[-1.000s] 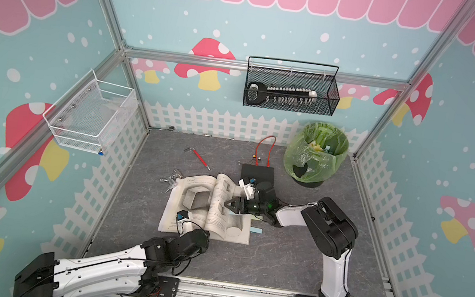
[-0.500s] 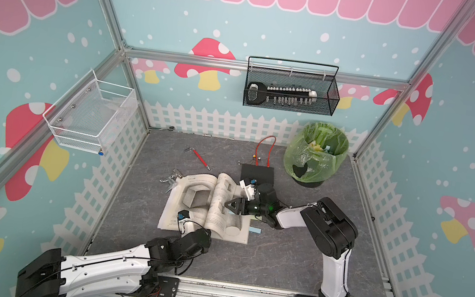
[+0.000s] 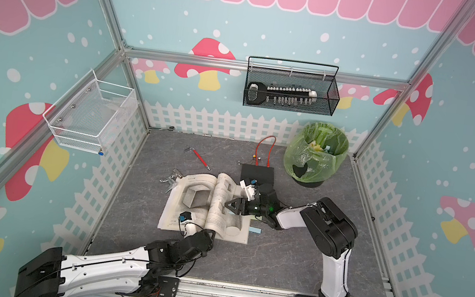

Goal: Peel off the used sticky note
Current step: Turn the page of the book at the center of the board.

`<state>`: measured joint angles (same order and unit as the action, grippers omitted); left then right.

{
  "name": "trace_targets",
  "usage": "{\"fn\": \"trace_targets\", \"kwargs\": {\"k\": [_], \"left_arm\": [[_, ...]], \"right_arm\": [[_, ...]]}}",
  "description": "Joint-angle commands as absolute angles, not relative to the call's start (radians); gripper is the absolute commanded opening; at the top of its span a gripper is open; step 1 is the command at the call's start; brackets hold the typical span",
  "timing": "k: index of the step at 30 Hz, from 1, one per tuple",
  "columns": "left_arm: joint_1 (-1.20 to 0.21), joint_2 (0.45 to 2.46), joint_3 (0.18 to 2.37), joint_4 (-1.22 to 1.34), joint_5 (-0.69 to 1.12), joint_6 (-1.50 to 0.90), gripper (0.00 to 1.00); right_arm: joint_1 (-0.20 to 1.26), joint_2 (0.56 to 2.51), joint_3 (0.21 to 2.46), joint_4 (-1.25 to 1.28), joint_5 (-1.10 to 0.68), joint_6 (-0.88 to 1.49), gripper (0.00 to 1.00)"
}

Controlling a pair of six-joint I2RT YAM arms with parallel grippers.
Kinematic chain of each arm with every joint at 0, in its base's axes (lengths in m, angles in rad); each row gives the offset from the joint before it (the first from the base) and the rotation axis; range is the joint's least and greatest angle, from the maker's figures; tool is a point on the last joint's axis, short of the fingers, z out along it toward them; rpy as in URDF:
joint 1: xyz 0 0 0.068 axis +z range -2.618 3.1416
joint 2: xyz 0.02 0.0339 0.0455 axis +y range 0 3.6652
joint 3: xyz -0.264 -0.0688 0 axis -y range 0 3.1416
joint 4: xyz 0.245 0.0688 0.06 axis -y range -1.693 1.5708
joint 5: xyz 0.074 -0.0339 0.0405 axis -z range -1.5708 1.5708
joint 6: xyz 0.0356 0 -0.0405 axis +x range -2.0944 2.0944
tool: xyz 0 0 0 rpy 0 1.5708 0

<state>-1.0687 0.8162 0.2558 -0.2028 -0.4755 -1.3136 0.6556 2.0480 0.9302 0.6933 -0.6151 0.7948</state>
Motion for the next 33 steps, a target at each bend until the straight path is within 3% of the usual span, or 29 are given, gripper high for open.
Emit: {"fn": "trace_targets", "kwargs": {"k": [1,25,30,33], "left_arm": [[-1.074,0.813,0.279,-0.174,-0.515,-1.308,0.46],[-1.074,0.74,0.226,-0.037,-0.621,-1.317,0.51],[-1.073,0.71,0.192,-0.024,-0.642,-1.35,0.52],[-1.074,0.687,0.171,-0.016,-0.657,-1.366,0.52]], "right_arm": [[0.669,2.089,0.903,0.668,-0.627,0.806,0.59],[0.668,2.042,0.787,0.699,-0.591,0.815,0.6],[0.668,2.036,0.748,0.705,-0.57,0.823,0.56],[0.668,2.043,0.738,0.698,-0.555,0.832,0.49]]}}
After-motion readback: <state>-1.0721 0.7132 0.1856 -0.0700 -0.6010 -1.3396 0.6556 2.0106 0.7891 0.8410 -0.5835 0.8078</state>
